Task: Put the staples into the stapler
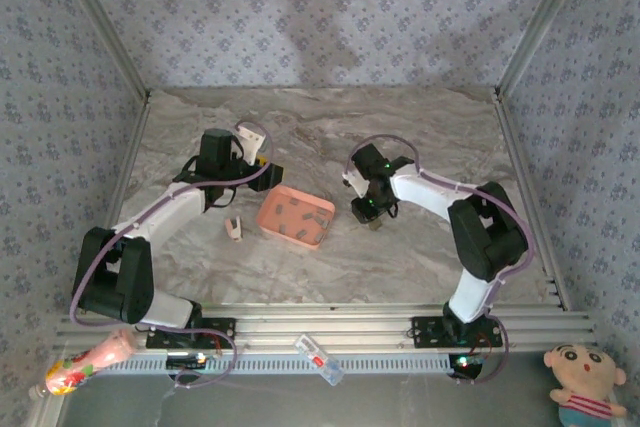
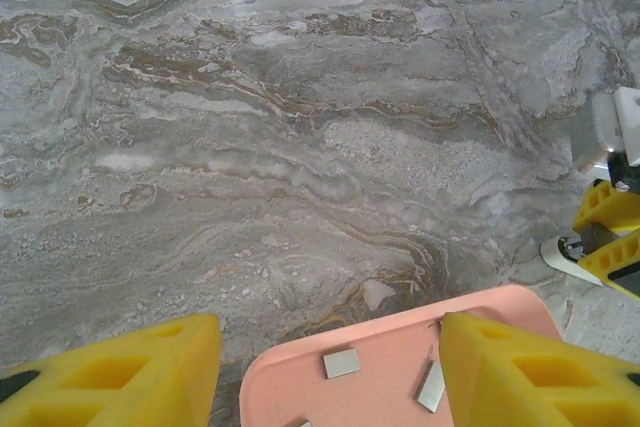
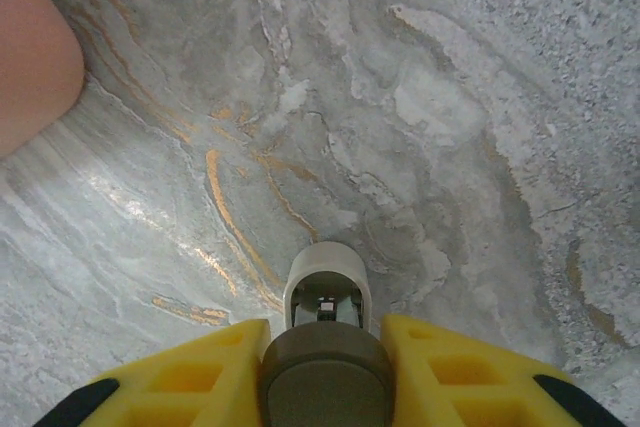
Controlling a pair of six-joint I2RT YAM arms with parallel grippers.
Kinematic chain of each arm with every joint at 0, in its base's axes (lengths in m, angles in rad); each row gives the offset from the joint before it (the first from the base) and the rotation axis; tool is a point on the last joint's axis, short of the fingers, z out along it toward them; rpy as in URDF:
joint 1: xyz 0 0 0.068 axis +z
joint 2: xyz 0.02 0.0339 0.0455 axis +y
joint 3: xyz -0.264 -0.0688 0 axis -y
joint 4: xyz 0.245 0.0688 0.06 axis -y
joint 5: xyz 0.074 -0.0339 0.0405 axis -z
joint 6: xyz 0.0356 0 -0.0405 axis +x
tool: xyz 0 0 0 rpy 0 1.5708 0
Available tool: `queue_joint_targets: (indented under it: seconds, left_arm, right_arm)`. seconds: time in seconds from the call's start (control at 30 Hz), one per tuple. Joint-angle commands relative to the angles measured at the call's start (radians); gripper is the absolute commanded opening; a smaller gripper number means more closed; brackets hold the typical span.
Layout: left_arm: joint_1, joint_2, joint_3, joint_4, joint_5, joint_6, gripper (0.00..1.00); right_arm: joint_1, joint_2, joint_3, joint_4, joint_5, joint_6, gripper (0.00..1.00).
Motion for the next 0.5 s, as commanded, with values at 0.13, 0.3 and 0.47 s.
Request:
queue_joint_targets:
  seconds: [0.13,0.3,0.47]
  left_arm:
    - [-0.033,-0.023,-0.012,0.087,0.141,0.039,0.63]
    - [-0.095,-0.049,-0.014,0.125,0.231,0.142,0.62]
    - [-0.180,-0.073,-0.023,0.115,0.282,0.335,0.60]
  right_arm:
    - [-0.028,-0.311,-0.162,0.244,-0.190,-0.135,0.27]
    - [-0.118,-0.499,-0.336,0.469,-0.531,-0.302,0.24]
    - [-0.194,-0.583,-0.438,0.618,-0.841,-0.428,0.19]
